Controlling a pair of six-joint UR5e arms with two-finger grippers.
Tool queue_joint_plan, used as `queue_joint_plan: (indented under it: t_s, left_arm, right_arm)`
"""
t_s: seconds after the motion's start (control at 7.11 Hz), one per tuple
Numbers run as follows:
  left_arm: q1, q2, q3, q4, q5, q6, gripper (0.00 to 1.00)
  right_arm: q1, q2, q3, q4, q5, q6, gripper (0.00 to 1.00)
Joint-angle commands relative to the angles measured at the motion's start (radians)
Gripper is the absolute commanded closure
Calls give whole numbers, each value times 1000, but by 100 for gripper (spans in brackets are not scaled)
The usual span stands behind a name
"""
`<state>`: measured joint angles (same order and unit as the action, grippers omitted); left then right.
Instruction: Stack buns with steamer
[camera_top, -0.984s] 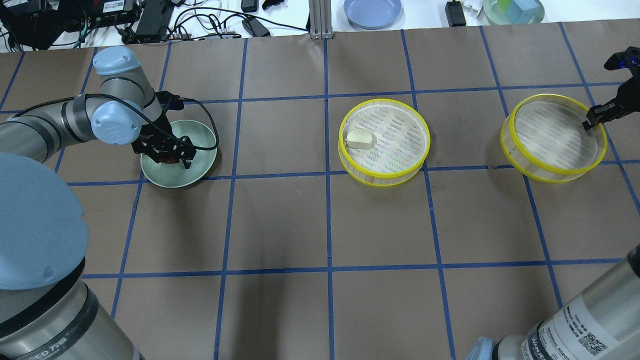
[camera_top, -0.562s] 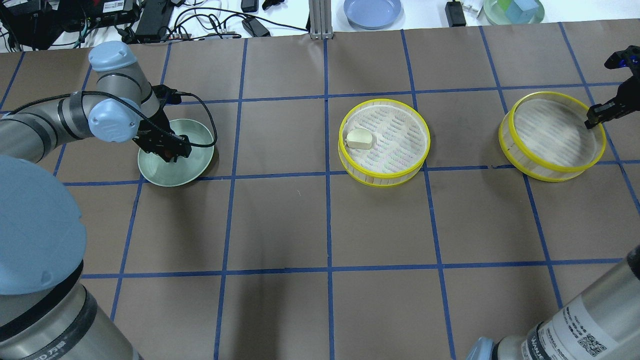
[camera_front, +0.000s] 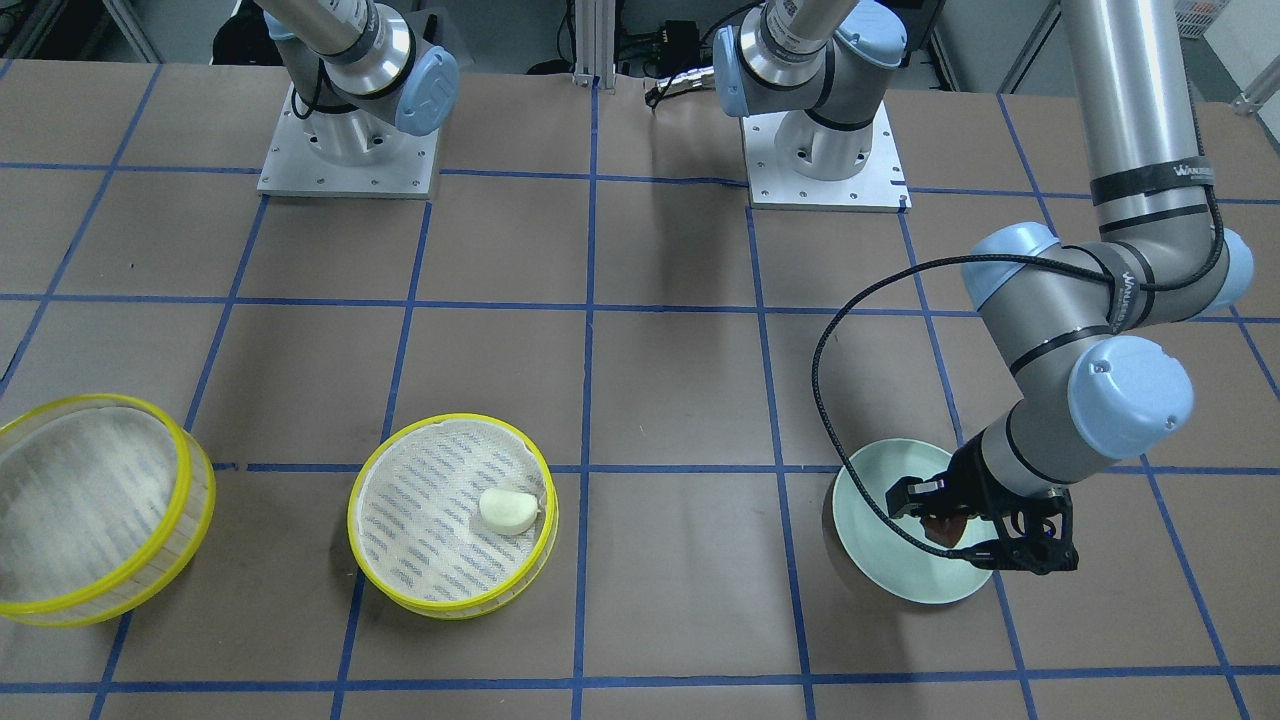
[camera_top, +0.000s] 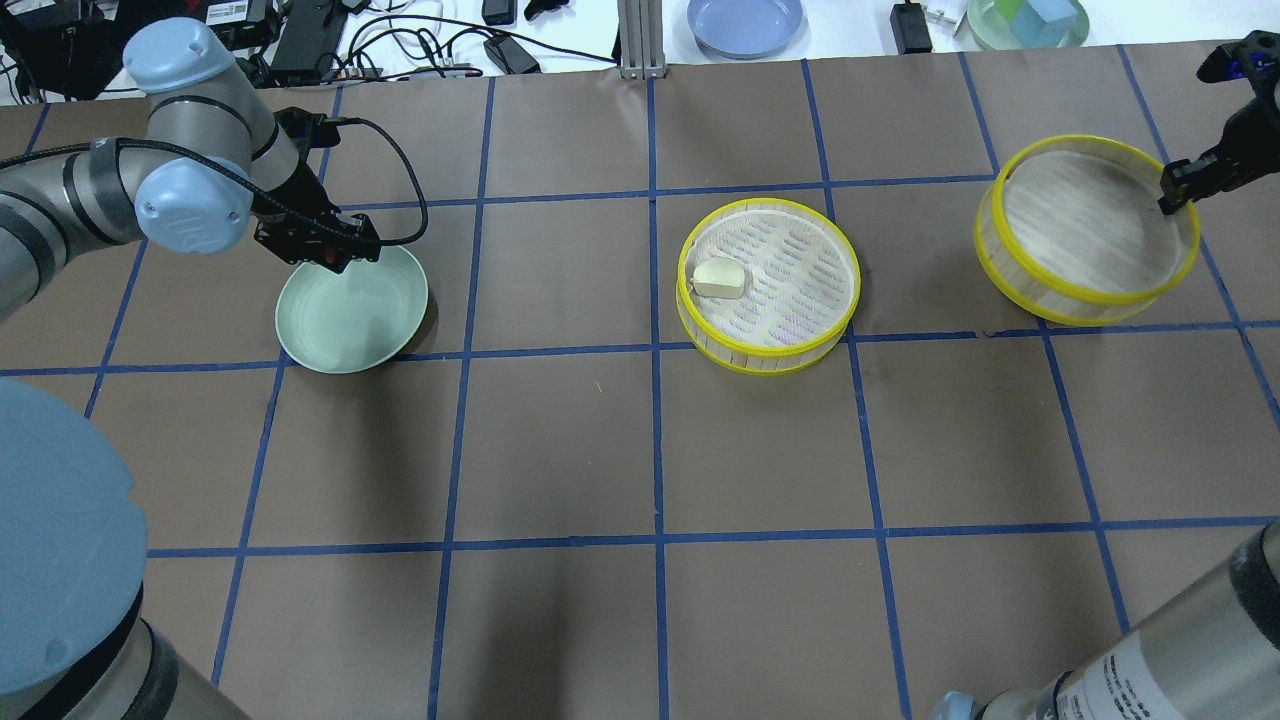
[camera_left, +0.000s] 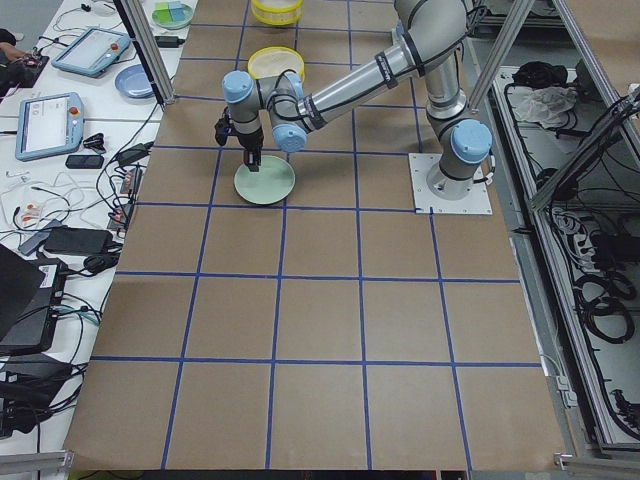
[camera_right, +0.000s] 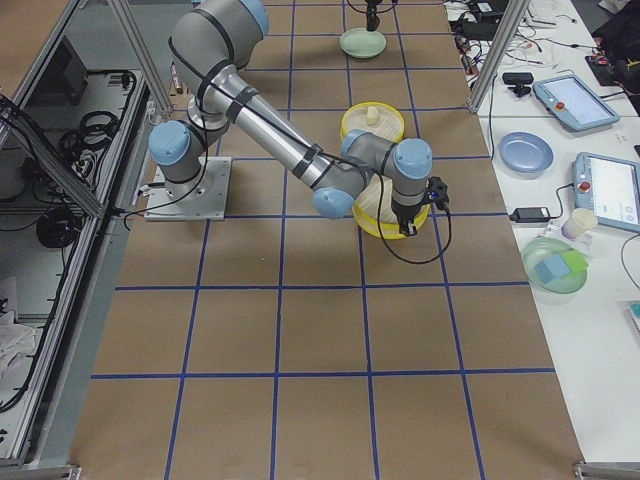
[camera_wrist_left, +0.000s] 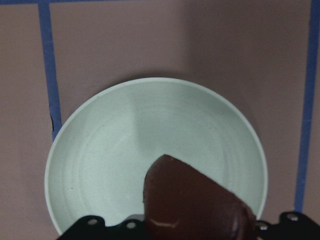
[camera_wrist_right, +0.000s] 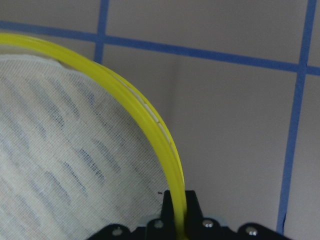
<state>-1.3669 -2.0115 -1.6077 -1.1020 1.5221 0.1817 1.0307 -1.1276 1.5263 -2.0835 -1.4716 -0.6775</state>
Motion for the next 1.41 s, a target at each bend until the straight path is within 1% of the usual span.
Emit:
queue_joint_plan:
  t_s: [0.0, 0.14, 0.28, 0.42, 0.56, 0.7, 0.84, 0.98, 1.12, 1.27]
  left_arm:
    - [-47, 52, 8, -2, -80, -163, 100]
    - [-76, 71, 9, -2, -83, -236, 100]
    - [-96, 88, 9, -2, -83, -244, 100]
    - [-106, 102, 9, -1, -83, -246, 100]
    - [-107, 111, 8, 4, -82, -246, 100]
    - [-109, 118, 9, 8, -82, -246, 100]
    - [-118, 126, 9, 11, -80, -246, 100]
    - [-119, 132, 9, 13, -80, -246, 100]
    - [-123, 132, 9, 16, -82, -248, 100]
    - [-129, 131, 8, 19, -83, -246, 100]
  right_arm:
    - [148, -79, 3, 54, -35, 227, 97]
    - [236, -113, 5, 78, -38, 381, 97]
    - [338, -129, 5, 91, -53, 518, 97]
    - [435, -129, 6, 85, -50, 658, 97]
    - [512, -127, 24, 76, -55, 726, 99]
    - [534, -127, 69, 60, -55, 731, 100]
    - [534, -124, 110, 19, -56, 730, 100]
    - [534, -115, 126, 2, -81, 717, 100]
    - [534, -115, 132, 9, -125, 726, 99]
    - [534, -113, 137, 8, -131, 722, 99]
